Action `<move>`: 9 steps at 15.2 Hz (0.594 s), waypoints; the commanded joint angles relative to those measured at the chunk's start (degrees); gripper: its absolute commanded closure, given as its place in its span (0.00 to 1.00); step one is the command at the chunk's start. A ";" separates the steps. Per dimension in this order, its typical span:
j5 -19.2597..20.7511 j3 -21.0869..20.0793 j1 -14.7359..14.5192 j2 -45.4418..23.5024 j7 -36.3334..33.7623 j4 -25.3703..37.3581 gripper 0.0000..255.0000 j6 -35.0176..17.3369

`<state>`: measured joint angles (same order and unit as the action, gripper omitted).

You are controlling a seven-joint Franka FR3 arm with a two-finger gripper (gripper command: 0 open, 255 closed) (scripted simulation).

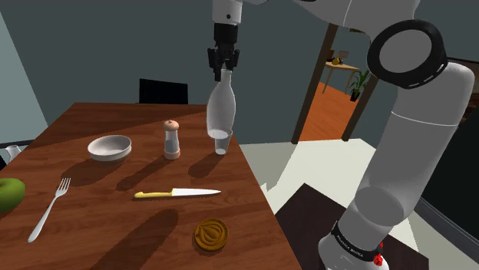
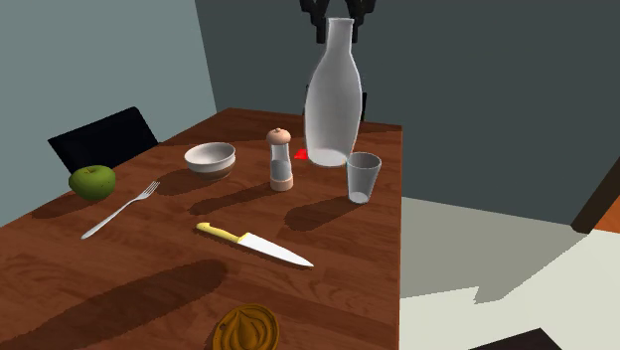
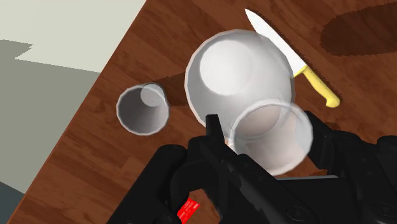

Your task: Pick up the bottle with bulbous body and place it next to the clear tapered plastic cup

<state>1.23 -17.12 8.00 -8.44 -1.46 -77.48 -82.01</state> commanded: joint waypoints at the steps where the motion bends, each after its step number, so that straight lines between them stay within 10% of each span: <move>1: 0.61 0.93 1.11 -2.12 2.27 2.63 1.00 0.57; 9: -0.02 1.12 1.65 0.13 2.70 -6.64 1.00 -6.53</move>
<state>1.28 -16.01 9.61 -8.57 1.21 -83.06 -87.68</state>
